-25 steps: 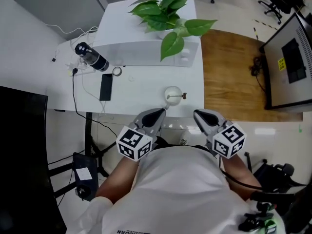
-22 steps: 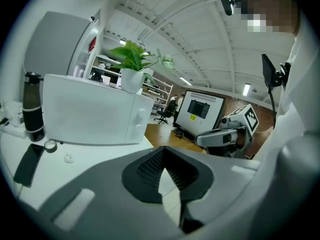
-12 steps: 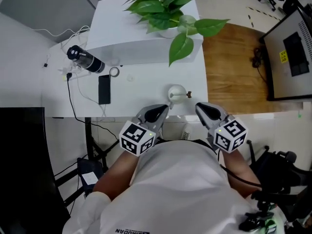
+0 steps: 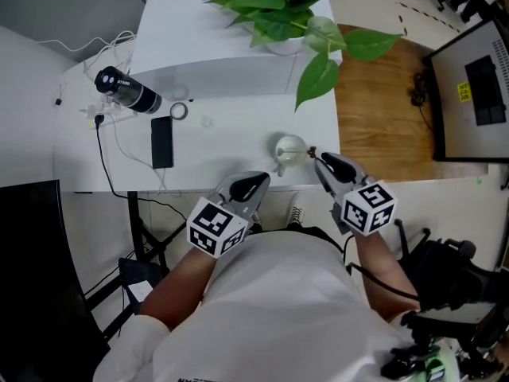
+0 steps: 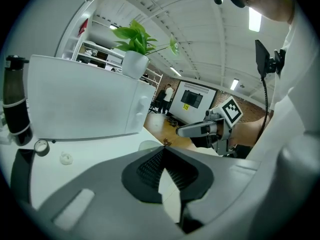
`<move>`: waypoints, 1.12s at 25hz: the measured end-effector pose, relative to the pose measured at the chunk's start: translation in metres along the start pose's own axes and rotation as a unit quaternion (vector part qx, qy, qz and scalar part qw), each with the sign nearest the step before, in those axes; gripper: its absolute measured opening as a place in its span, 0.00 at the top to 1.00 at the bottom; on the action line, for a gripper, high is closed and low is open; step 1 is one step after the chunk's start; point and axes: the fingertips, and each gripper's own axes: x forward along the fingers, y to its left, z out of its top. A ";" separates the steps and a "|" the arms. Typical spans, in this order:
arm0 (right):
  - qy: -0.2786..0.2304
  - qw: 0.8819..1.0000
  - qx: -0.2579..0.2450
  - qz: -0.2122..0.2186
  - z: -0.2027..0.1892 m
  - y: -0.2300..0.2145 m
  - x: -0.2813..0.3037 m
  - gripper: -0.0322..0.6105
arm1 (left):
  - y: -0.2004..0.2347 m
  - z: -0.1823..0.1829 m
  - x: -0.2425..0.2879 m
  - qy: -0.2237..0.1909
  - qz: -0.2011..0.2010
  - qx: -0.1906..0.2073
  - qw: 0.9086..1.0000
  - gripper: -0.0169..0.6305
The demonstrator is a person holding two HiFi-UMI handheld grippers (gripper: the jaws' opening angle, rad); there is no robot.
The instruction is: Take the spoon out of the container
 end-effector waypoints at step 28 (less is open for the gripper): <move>0.043 0.996 0.071 0.011 -0.032 -0.025 0.046 0.84 | 0.017 -0.016 0.003 0.023 0.011 -0.028 0.999 0.97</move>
